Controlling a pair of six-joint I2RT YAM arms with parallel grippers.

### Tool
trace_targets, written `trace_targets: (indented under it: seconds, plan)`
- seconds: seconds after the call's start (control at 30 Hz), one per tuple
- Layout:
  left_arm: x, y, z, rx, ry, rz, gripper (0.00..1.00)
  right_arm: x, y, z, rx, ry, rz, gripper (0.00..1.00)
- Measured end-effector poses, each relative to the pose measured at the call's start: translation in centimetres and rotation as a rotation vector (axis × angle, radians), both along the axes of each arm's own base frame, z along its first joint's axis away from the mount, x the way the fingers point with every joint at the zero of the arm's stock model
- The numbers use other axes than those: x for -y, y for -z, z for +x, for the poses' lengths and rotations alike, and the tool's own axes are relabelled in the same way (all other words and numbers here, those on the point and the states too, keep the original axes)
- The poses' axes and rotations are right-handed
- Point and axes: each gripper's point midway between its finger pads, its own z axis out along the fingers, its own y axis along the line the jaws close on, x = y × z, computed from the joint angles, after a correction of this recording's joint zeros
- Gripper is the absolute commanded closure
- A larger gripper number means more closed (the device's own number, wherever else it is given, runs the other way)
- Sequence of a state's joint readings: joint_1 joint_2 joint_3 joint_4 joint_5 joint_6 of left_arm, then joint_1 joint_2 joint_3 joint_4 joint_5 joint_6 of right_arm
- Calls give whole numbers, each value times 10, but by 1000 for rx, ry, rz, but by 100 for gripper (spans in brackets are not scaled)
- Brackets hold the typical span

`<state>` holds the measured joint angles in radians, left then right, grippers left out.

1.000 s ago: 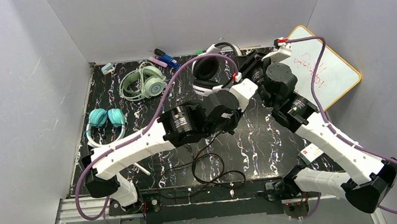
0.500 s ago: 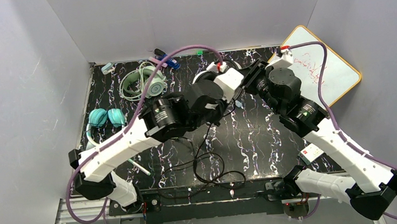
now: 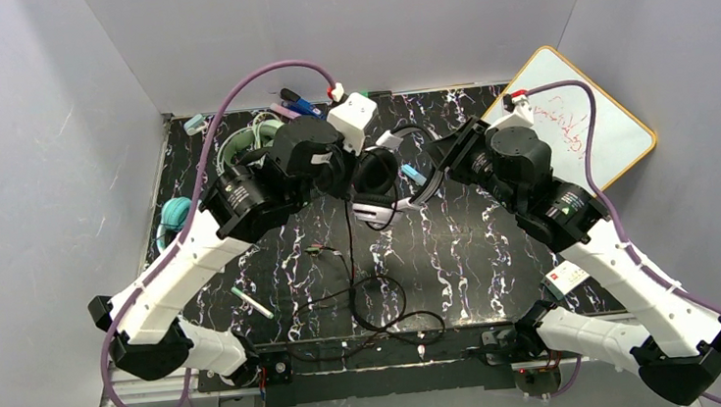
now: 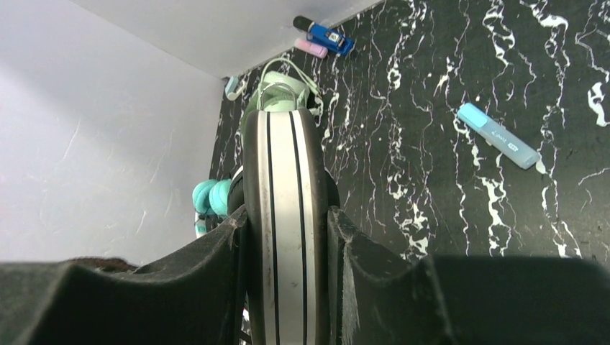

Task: Wrap the headphones
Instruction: Wrap the headphones cable around the headphones.

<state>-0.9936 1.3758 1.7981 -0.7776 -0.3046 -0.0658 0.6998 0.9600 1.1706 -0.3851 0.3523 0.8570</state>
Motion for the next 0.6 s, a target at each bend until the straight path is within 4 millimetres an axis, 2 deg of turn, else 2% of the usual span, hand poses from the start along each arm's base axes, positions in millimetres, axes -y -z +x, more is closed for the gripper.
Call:
trace_targets:
  seconds: [0.2,0.37,0.5,0.6]
  plan:
    - [0,14,8,-49,37,4,98,-2,8,-5,-38,-17,-1,83]
    - [26,16,-13,-110,197,-79,98,1,9,0,-51,25,19,83]
    - [41,36,-35,-189,307,-111,98,-3,17,13,-85,67,19,83]
    - [51,44,-47,-216,357,-118,98,-11,23,25,-111,81,13,85]
